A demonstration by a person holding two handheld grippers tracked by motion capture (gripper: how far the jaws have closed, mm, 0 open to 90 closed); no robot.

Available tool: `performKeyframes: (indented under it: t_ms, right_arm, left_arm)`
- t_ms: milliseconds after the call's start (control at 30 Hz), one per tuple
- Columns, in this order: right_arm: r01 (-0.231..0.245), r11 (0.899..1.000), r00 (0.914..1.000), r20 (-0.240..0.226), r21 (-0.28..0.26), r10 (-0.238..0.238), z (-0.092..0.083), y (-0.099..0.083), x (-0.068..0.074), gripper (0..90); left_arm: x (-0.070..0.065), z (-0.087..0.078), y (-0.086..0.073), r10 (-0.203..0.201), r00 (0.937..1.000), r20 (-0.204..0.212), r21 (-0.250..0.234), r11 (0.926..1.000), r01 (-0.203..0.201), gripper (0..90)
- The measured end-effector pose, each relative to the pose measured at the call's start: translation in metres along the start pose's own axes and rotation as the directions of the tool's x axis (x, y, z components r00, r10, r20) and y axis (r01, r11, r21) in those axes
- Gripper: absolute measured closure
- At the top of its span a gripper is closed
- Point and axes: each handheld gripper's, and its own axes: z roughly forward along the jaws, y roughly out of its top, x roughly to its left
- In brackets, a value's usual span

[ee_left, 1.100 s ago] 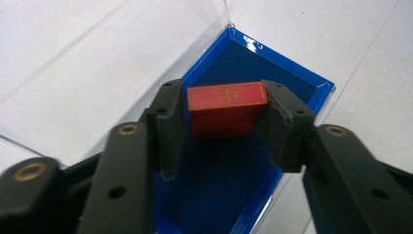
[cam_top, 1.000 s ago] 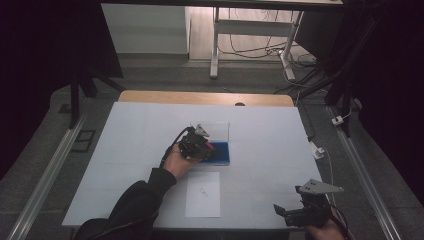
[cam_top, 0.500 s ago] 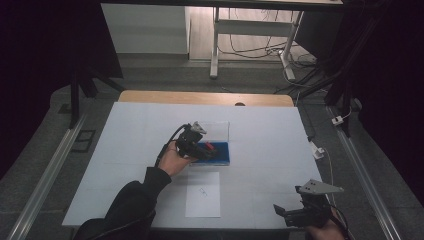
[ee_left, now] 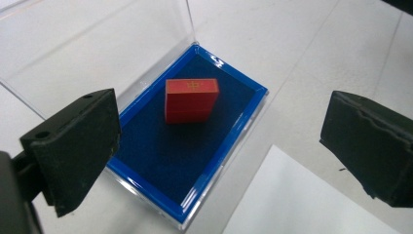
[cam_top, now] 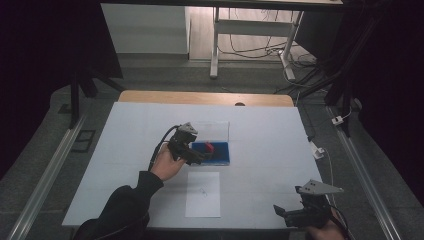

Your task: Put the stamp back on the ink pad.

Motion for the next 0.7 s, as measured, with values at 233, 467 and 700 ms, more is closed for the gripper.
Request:
performKeyframes:
  t_ms: [233,467,700]
  right_arm:
    - [0.001,1.0,1.0,-0.001,0.0,-0.001,0.0,0.0,0.0,0.4]
    - [0.002,1.0,1.0,-0.003,-0.001,-0.002,0.0,0.0,0.0,0.4]
    - [-0.005,1.0,1.0,-0.006,-0.004,0.005,0.0,0.0,-0.001,0.4]
  left_arm:
    - [-0.005,-0.01,-0.003,-0.005,0.9996,0.026,0.0,1.0,0.005,1.4]
    - [-0.007,-0.017,-0.007,-0.017,0.998,0.061,-0.001,0.9998,0.017,0.5]
    - [-0.012,-0.03,-0.011,-0.028,0.9958,0.087,-0.017,0.9994,0.03,0.1]
